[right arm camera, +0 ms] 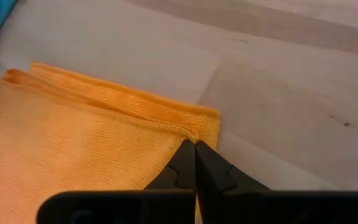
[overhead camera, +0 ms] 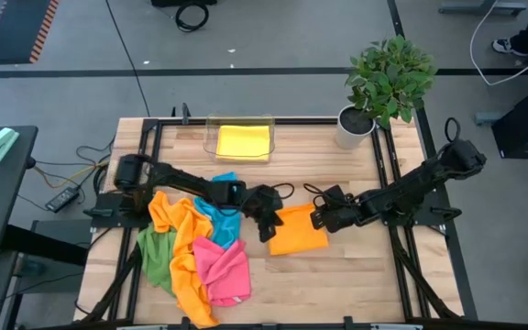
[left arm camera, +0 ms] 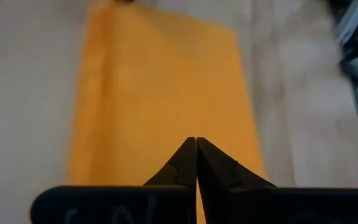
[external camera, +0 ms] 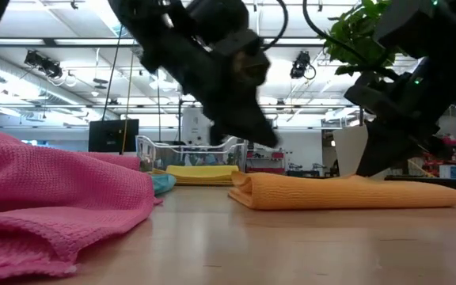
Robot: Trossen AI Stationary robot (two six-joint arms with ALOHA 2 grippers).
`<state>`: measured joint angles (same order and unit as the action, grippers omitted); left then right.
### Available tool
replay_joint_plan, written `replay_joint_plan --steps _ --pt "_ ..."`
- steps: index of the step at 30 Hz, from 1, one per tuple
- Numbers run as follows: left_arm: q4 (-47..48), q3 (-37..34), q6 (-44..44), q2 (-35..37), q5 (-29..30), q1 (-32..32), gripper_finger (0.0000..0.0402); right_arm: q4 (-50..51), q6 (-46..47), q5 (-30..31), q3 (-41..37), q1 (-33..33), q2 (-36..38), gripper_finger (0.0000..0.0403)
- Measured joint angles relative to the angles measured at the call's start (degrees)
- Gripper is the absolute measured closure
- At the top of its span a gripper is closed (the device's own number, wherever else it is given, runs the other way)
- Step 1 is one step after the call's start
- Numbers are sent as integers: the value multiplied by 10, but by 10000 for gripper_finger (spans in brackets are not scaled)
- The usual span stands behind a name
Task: Fold microfiber towels
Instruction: Fold the orange microfiber towel
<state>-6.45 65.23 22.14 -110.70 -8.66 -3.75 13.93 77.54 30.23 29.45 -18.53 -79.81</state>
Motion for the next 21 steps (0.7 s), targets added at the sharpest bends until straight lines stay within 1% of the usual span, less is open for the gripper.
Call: replay_joint_plan --steps 2,3,5,8,11,14,18,21 --pt "-69 0 13 -31 -1 0 395 1 -2 0 -1 4 0 400" --pt "-85 1 15 -45 -1 1 394 1 -2 0 -1 5 0 400" --pt "-85 5 21 -69 8 6 391 1 -4 0 -1 8 0 400" --pt "-76 4 30 -83 34 19 395 1 -10 1 -1 10 0 400" --pt "-74 5 24 -82 57 29 395 1 -13 2 -1 11 0 392" --pt "-73 5 22 -74 61 39 392 2 -21 3 -1 12 0 381" --pt "-70 5 21 -45 61 52 396 16 -26 6 -1 23 2 366" --pt "-57 5 6 -13 61 58 393 49 -27 6 1 40 16 352"
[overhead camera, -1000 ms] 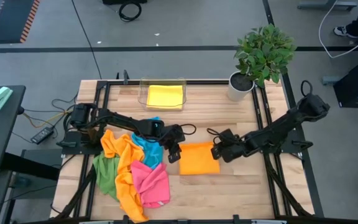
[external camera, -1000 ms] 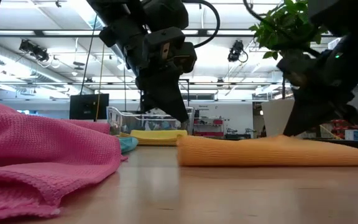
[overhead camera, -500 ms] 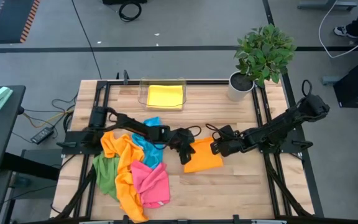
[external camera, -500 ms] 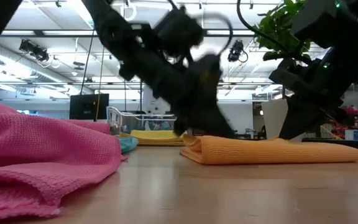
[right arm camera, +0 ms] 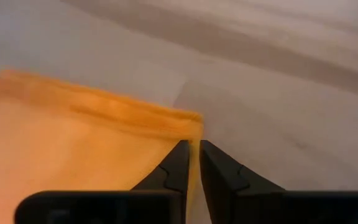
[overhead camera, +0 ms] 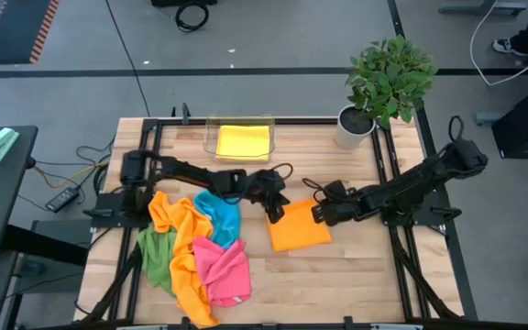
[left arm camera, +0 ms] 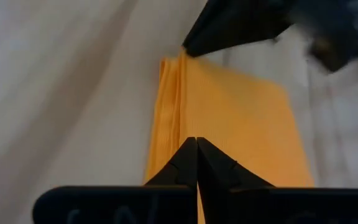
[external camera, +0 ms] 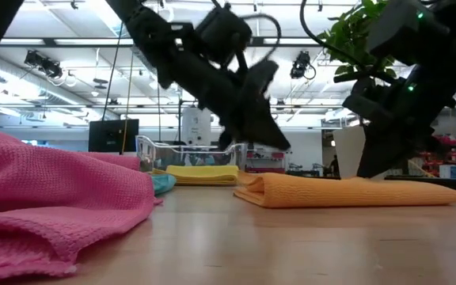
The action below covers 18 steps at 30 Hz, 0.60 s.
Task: Fold microfiber towels
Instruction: Fold the orange microfiber towel, then put the orange microfiber towel into the transparent bin
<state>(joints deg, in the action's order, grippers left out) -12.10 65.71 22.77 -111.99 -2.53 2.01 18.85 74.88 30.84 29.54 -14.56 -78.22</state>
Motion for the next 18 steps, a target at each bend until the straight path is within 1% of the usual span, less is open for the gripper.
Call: replay_joint_plan --steps 5,7,8,10,12,14,18 --pt "74 1 -41 58 0 2 397 57 -5 0 15 24 52 324" --pt "116 0 -40 72 -3 0 395 60 -6 -10 16 26 77 313" --pt "129 0 -31 76 -15 -2 392 60 3 -22 16 26 90 307" --pt "171 -1 19 84 -48 -4 383 61 20 -57 16 24 111 295" --pt "205 -6 89 83 -66 -8 370 70 27 -85 16 19 124 279" --pt "238 -14 130 82 -66 -14 354 73 27 -103 16 18 128 258" --pt "227 -31 206 80 -40 -26 305 82 29 -150 16 25 115 210"
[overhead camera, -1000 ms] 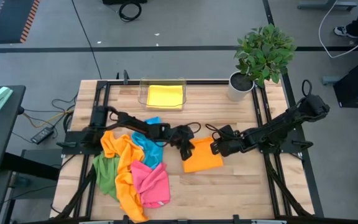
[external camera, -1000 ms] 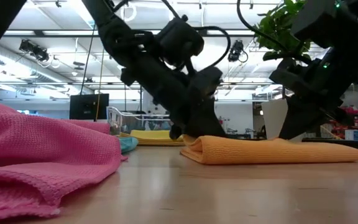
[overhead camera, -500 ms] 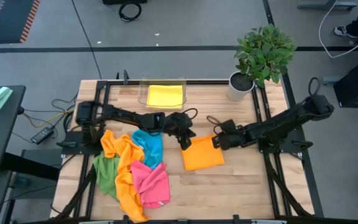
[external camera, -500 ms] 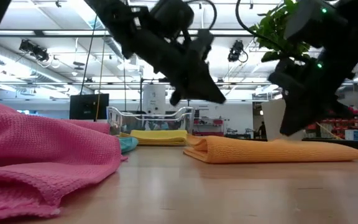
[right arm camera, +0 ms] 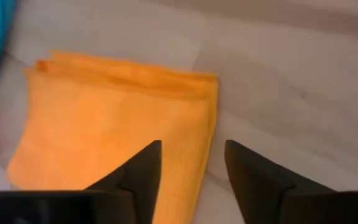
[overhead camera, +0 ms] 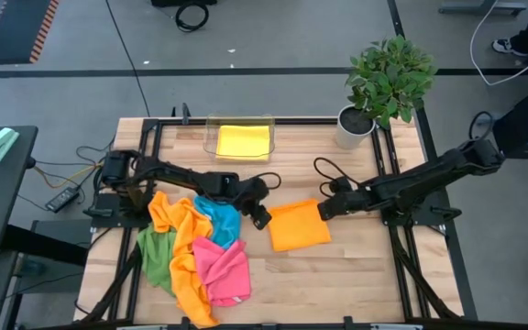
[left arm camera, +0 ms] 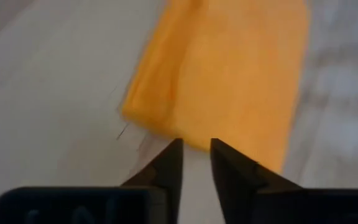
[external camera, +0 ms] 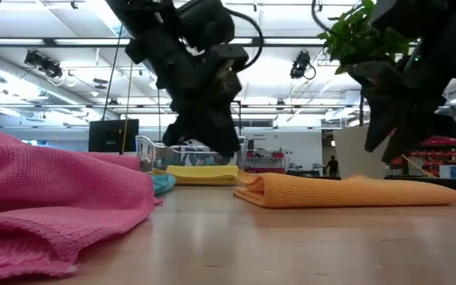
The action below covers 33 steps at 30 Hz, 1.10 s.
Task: Fold microfiber towels
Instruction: Put the orange microfiber towel into the transparent bin
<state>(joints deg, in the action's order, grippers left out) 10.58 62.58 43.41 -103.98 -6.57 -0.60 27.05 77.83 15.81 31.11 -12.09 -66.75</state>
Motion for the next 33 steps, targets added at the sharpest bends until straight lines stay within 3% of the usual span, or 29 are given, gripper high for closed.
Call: replay_joint_plan --steps 7,10,15,18,22,26,30,33 --pt "10 -12 59 -1 35 -60 180 4 6 2 0 -39 -10 143" --pt "41 -12 108 9 102 -109 143 4 9 38 0 -81 -5 135" --pt "106 -13 201 53 226 -191 129 7 21 92 0 -154 -2 138" --pt "119 -11 233 70 234 -210 138 17 44 90 0 -177 -2 140" --pt "133 -12 260 73 225 -183 146 19 39 77 0 -182 1 140" --pt "15 -70 281 76 159 -130 140 19 9 25 0 -153 7 141" --pt "-180 -174 328 105 145 -100 133 20 -31 -44 0 -99 18 141" --pt "-315 -233 366 104 154 -99 135 19 -67 -55 -1 -59 27 141"
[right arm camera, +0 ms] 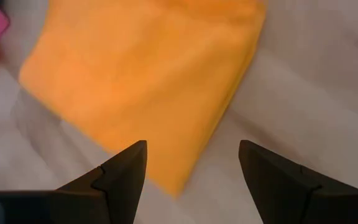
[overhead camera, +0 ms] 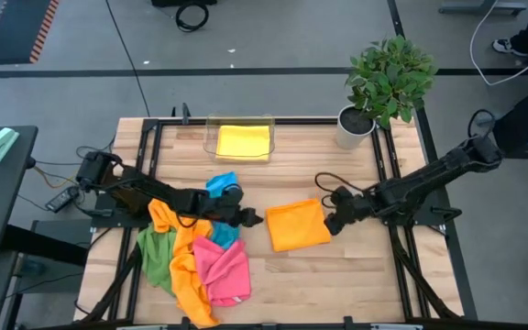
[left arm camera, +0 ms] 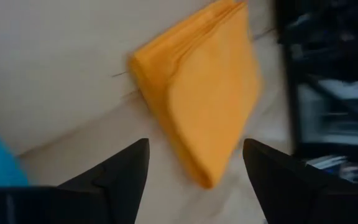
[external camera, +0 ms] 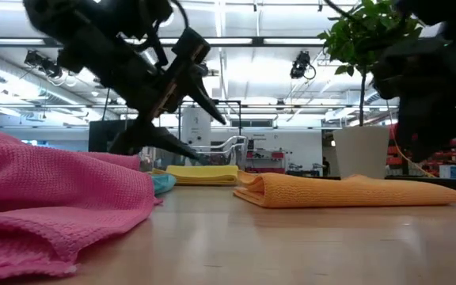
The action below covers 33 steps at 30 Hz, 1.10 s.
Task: Fold microfiber towels
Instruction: Put the orange microfiber towel into the transparent bin
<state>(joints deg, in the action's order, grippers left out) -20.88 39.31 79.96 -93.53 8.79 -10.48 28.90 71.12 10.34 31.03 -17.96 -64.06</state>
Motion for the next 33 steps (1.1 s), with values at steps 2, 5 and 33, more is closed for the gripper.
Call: replay_joint_plan --steps 2,5,33 --pt "-25 -8 5 -11 6 -3 140 -8 -20 -9 -7 29 4 141" --pt "-23 8 -5 -43 16 -10 145 -29 -46 -33 -27 67 7 141" --pt "145 217 -68 -225 57 7 185 -366 -120 -48 -157 148 -77 141"
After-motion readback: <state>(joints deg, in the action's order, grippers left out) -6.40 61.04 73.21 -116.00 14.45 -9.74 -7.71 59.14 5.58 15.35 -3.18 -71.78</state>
